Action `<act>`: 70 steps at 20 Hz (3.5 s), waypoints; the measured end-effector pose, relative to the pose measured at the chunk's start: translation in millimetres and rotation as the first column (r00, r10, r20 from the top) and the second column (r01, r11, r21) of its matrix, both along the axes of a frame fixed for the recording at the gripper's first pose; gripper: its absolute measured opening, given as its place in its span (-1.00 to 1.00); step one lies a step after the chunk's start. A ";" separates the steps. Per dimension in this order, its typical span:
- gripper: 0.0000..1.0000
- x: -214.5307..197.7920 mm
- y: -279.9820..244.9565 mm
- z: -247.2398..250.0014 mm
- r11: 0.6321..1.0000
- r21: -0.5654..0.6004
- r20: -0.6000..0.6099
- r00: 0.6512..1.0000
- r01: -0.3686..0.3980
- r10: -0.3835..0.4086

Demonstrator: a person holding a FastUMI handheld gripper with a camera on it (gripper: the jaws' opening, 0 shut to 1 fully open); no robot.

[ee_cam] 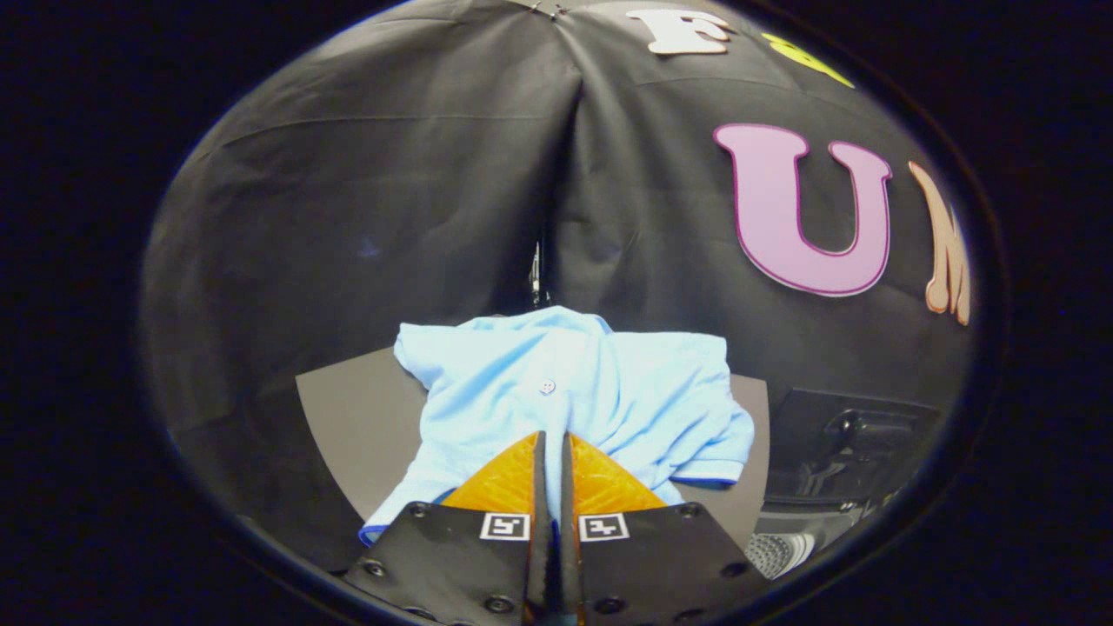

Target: Put the clothes into the washing machine and then close the washing machine lid.

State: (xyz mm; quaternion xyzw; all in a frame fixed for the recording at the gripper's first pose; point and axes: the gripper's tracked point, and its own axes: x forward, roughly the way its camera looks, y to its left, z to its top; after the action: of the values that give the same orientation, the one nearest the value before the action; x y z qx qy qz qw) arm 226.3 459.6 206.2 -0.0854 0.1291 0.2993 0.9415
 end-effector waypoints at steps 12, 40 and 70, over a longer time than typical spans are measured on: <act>-0.87 4.0 -72.4 13.9 0.988 -0.047 0.048 0.988 0.146 -0.144; -0.77 69.8 -340.7 -109.6 0.751 -0.171 0.022 0.764 0.638 -0.645; 0.96 81.4 -312.9 -78.2 0.813 -0.034 0.015 0.813 0.582 -0.582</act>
State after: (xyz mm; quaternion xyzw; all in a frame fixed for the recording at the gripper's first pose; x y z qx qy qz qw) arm 307.7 146.7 128.1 -0.0599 0.1527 -0.0052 0.9864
